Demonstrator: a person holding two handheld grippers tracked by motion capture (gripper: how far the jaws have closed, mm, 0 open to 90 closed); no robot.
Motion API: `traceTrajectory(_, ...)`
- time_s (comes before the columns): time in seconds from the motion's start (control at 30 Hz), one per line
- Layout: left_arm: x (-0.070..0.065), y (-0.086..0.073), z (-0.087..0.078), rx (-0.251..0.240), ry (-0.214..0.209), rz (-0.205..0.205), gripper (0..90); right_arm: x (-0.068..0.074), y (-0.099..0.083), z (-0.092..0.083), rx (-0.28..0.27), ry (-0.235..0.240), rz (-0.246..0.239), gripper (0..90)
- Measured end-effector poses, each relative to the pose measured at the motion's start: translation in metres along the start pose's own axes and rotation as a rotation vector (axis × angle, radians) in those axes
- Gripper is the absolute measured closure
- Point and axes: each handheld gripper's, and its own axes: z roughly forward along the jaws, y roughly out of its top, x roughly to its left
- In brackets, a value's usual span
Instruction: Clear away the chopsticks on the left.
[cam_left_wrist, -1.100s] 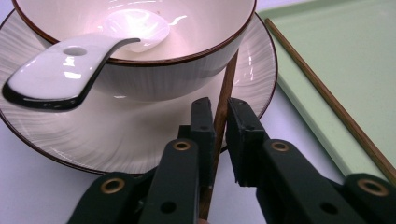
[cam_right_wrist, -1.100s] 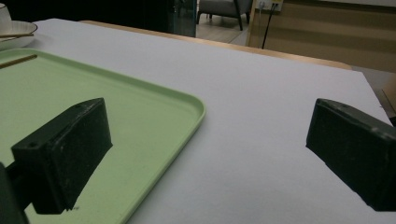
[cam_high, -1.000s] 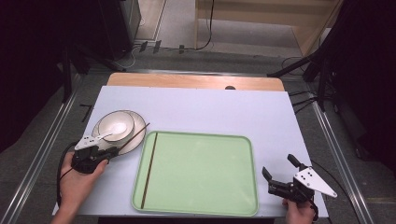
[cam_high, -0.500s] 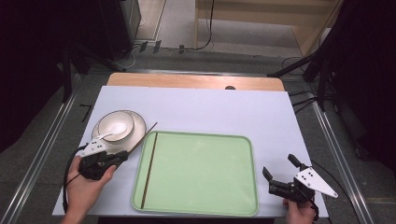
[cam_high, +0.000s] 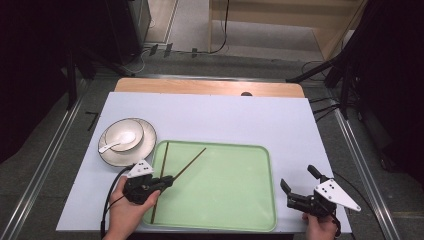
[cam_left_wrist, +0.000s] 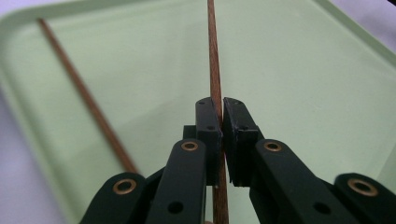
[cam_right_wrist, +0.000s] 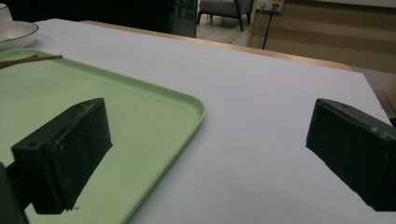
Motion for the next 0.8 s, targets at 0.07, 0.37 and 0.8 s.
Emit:
traceTrajectory(0.07,-0.005,0.0,0.007,0.009,-0.015,-0.005,85.4,-0.001,0.0,0.0,-0.002,0.001,0.001,0.1)
traceTrajectory(0.37,-0.015,-0.005,0.028,0.068,0.005,0.003,85.1,-0.001,0.0,-0.001,-0.002,0.001,0.001,0.1)
traceTrajectory(0.8,-0.018,0.006,0.034,0.042,0.0,0.027,82.9,-0.001,0.0,0.0,-0.003,-0.002,0.002,0.1)
